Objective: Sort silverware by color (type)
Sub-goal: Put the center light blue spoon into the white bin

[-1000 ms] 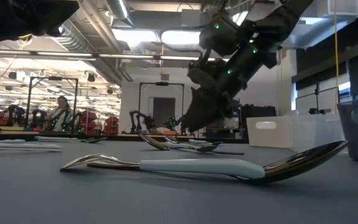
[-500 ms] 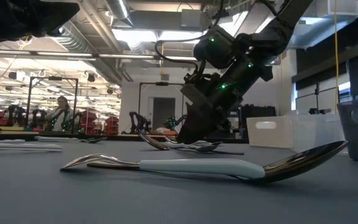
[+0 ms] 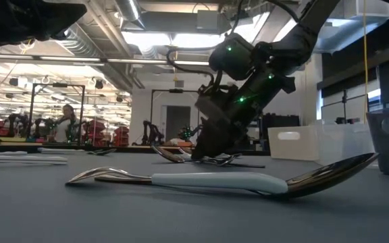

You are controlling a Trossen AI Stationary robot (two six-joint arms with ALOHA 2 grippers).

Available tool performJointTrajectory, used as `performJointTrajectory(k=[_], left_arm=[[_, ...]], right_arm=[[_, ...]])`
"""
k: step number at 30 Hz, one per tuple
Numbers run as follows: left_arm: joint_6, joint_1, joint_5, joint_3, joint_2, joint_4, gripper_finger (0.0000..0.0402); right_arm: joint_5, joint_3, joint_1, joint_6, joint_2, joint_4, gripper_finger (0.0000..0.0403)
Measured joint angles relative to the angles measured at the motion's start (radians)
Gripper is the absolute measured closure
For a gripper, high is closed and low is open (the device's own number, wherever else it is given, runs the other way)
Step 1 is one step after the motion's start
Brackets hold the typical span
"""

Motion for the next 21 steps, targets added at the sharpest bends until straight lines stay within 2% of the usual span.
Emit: performJointTrajectory(k=[6, 15, 21], left_arm=[[0.002, 0.0, 0.0, 0.0, 0.0, 0.002, 0.0399], [-0.026, 0.0, 0.0, 0.0, 0.0, -0.003, 0.0399], [-0.027, 0.0, 0.0, 0.0, 0.0, -0.004, 0.0399]], right_arm=[[0.031, 0.002, 0.013, -0.015, 0.012, -0.002, 0.0289], [0.088, 0.008, 0.013, -0.134, 0.014, -0.029, 0.0389], [0.09, 0.007, 0.013, -0.181, 0.007, -0.03, 0.0381]])
